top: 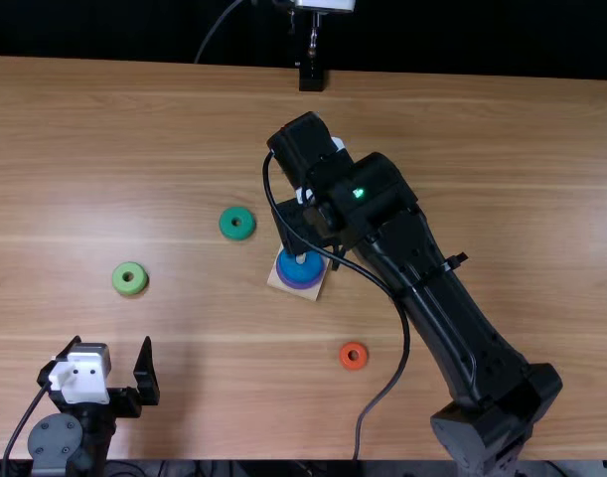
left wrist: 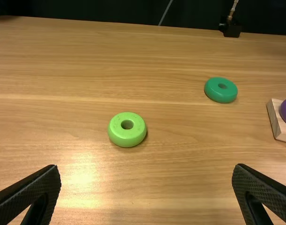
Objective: Build the Hanoi tower: stack the rings onto the peg from bottom to top in this color order: purple, dark blue, light blue, dark green, light green, yellow, orange.
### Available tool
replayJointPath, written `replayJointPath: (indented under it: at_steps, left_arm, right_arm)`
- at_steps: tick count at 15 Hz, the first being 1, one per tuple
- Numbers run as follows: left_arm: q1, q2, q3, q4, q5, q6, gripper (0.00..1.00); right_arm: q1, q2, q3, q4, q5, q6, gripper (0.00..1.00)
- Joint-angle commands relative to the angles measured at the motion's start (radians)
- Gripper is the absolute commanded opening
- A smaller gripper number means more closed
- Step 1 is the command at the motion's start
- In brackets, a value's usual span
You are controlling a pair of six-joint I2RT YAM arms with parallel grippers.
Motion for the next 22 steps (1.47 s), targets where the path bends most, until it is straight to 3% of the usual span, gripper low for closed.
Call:
replayJointPath:
  at_steps: [1, 22]
  left_arm:
    - [0.0, -0.015, -0.117, -0.037, 0.021, 0.005, 1.0]
    - [0.0, -0.015, -0.117, -0.037, 0.021, 0.005, 1.0]
  right_arm:
    - [0.021, -0.042, 0.03, -0.004, 0.008, 0.009, 0.0]
    - [0.018, -0.025, 0.031, 0.007, 0.01, 0.004, 0.0]
